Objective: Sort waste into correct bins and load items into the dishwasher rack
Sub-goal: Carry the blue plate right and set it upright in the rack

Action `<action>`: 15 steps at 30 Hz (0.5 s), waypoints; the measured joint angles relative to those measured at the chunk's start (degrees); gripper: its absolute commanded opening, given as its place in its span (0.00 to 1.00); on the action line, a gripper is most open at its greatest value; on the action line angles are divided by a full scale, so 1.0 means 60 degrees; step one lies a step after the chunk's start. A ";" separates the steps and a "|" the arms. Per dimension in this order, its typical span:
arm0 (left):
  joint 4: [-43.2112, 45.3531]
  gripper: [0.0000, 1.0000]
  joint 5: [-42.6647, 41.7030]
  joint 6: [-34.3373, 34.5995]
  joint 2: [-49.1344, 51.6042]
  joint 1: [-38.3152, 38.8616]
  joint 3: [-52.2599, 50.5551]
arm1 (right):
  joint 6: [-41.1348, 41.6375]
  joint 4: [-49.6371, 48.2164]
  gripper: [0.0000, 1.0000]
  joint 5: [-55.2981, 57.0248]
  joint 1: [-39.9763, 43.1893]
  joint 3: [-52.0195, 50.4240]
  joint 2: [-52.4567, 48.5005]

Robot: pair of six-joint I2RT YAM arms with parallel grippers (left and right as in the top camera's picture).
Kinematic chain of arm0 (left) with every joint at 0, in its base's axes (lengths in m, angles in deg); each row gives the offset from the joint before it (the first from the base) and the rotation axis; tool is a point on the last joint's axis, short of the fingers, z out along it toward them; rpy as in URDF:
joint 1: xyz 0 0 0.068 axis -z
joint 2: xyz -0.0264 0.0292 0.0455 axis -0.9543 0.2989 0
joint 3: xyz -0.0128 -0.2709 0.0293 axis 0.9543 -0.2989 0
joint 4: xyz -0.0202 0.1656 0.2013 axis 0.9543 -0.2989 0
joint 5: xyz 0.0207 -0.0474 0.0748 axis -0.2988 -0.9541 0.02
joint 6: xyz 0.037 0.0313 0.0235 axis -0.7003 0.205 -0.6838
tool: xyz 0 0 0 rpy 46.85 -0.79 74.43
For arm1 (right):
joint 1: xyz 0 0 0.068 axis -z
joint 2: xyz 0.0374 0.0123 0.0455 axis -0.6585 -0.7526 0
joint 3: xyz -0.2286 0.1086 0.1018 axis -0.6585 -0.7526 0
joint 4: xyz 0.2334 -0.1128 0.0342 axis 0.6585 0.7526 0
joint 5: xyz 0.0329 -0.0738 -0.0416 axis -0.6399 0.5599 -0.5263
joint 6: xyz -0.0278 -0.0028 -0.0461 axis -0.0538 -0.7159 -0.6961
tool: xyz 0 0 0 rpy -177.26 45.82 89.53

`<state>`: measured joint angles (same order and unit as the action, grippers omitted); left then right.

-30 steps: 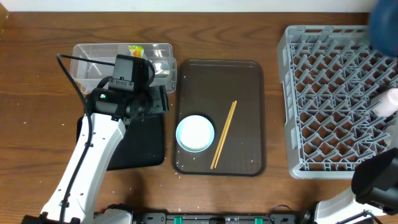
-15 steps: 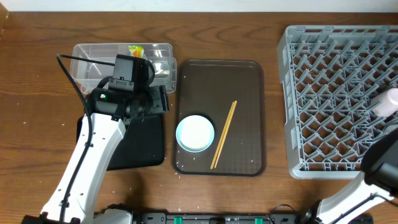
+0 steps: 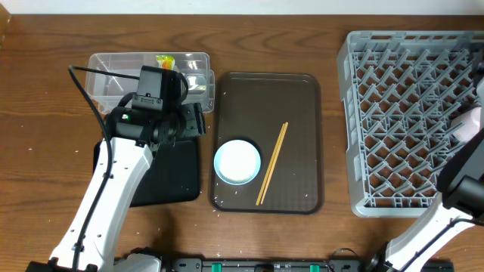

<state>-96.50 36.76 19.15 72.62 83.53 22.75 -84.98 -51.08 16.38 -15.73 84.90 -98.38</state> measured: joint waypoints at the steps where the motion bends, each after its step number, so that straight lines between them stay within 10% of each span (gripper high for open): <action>1: 0.0004 0.68 0.0000 0.0000 0.0000 0.0000 0.0000 | 0.0328 0.0178 0.01 0.0033 -0.0066 0.0007 0.0004; 15: 0.0018 0.72 0.0004 0.0029 0.0000 0.0000 0.0000 | 0.2969 0.2335 0.93 0.0011 -0.0710 0.0091 -0.0069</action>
<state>-96.39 36.78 19.32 72.62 83.53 22.75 -67.17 -37.07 16.44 -19.99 85.44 -98.80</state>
